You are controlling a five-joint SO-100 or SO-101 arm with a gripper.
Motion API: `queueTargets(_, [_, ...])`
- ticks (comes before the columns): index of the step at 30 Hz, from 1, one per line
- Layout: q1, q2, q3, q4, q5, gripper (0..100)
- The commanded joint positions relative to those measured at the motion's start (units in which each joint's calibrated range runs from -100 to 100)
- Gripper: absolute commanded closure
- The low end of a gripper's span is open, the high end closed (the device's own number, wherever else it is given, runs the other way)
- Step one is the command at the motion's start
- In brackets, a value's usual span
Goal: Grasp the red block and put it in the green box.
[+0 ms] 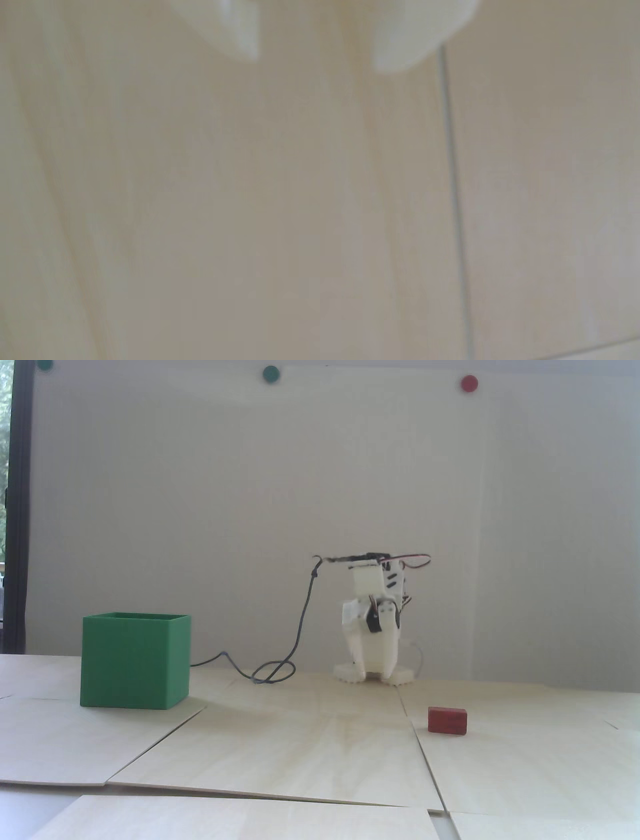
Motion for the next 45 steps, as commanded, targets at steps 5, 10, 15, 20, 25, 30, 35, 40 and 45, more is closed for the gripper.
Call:
queueTargets(5, [-2.3, 48.0, -51.7, 2.7, 0.8, 87])
queueTargets(10, [-2.4, 65.1, -74.1, 9.2, 0.7, 86])
queueTargets(15, [-3.3, 80.2, -93.0, 12.3, 0.7, 86])
queueTargets(20, [-3.9, 92.3, -107.5, 17.8, 0.7, 86])
queueTargets(25, [-4.2, 102.7, -123.7, 24.8, 0.7, 86])
queueTargets(30, [-4.2, 111.6, -137.6, 27.3, 0.9, 86])
queueTargets(35, [-4.2, 115.4, -142.9, 27.0, 1.0, 86])
queueTargets(40, [-4.1, 118.2, -147.4, 27.0, 1.1, 81])
queueTargets(45, [-3.6, 121.8, -152.4, 27.1, 1.1, 80])
